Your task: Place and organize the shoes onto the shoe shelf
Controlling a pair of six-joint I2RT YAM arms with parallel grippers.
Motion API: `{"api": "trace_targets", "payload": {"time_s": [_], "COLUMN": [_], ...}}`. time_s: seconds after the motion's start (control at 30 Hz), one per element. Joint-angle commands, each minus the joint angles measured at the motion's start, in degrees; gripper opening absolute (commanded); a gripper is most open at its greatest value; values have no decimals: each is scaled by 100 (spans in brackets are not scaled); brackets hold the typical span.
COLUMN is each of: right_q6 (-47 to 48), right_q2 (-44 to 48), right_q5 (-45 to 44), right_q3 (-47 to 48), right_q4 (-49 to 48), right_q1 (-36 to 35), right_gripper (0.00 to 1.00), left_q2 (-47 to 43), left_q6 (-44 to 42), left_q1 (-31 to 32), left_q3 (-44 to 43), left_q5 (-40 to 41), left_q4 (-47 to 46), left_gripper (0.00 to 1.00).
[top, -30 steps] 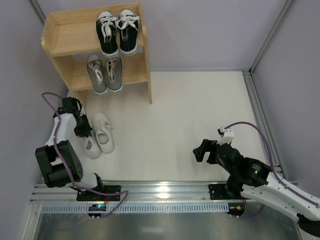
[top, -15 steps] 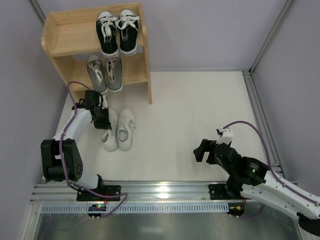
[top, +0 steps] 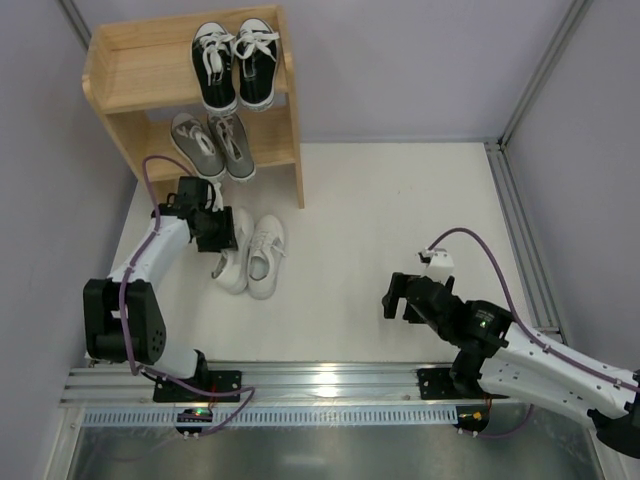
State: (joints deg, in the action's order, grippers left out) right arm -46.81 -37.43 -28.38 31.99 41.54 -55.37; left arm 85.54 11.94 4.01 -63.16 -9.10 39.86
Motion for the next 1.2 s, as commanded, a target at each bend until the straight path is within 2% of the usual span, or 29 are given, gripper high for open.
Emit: {"api": "trace_targets", "payload": {"time_s": [0.0, 0.03, 0.07, 0.1, 0.13, 0.17, 0.2, 0.27, 0.47, 0.8, 1.17], "right_q6": [-144, -145, -153, -153, -153, -153, -145, -118, -74, -206, -259], "right_q2": [-430, -510, -581, -668, -713, -722, -722, -704, -678, -520, -388], "right_q5": [-115, -115, -98, -97, -97, -89, -97, -132, -212, -264, -238], "right_q3": [317, 369, 370, 378, 396, 396, 387, 378, 422, 414, 317], "right_q4": [-260, -321, -348, -427, -445, -480, -524, -559, -436, -296, -252], "right_q1": [9, -8, 0, -8, -8, -8, 0, -8, -8, -8, -8], "right_gripper": [97, 97, 97, 97, 97, 97, 97, 97, 97, 97, 97], "left_q2": [-283, -431, -528, -677, -809, -1115, -1275, -1730, -2138, -1743, -707], "left_q6": [79, 106, 141, 228, 282, 299, 326, 387, 309, 309, 739], "left_q1": [47, 56, 82, 117, 144, 248, 302, 494, 733, 882, 2244], "left_q3": [224, 390, 470, 575, 716, 787, 848, 998, 1252, 1324, 1403], "left_q5": [215, 277, 269, 260, 277, 321, 339, 435, 857, 770, 1551], "left_q4": [-285, -320, -434, -478, -548, -584, -671, -742, -716, -1050, -1393], "left_gripper": [51, 57, 58, 69, 75, 77, 99, 100, 100, 100, 100]}}
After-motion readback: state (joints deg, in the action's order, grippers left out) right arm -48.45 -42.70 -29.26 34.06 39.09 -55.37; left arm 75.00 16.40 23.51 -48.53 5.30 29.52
